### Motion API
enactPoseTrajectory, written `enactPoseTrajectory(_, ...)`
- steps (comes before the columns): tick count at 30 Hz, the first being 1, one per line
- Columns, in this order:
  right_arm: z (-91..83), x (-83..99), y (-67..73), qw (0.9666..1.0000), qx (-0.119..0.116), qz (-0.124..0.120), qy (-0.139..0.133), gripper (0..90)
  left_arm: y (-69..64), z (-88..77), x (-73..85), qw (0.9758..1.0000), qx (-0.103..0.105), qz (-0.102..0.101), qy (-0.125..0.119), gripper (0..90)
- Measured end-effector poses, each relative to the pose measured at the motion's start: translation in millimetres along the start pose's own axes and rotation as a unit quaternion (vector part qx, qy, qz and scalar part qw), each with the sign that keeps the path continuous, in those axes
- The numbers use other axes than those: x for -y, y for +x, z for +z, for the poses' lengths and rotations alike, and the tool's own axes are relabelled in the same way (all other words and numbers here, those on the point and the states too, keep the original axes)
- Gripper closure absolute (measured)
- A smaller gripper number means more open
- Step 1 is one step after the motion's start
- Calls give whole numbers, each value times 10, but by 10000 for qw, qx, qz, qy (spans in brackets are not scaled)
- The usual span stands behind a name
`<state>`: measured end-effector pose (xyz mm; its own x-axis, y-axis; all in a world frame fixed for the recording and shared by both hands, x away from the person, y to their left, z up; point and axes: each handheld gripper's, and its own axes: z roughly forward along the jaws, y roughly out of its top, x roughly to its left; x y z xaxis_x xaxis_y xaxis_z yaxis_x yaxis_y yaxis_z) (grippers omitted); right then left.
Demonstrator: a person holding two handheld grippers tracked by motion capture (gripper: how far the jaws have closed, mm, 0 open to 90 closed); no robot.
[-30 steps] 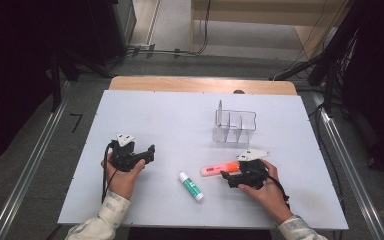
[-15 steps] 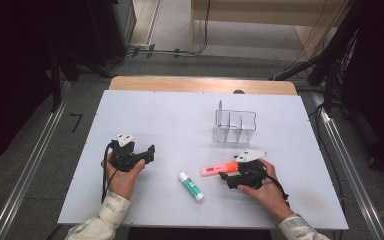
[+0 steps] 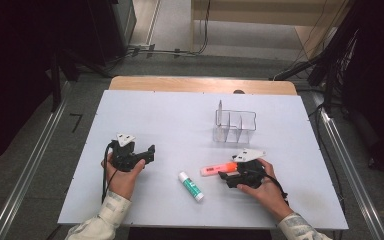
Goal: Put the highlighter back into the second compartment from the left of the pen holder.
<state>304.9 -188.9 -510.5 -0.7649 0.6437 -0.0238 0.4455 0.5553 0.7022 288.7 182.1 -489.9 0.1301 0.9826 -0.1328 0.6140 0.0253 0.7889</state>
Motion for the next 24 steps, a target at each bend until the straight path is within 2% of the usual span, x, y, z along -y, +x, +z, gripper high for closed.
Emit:
enactPoseTrajectory(10, -12, 7, -7, 10000, 18, 30, -28, 258, -1, 0, 1, 10000, 7, 3, 2, 178)
enactPoseTrajectory(16, -34, 7, -12, 10000, 44, 26, -20, 370, -1, -2, 0, 10000, 6, -5, -1, 178)
enactPoseTrajectory(24, -59, 4, -19, 10000, 8, 17, -8, 580, -2, 1, 0, 10000, 12, -6, 1, 178)
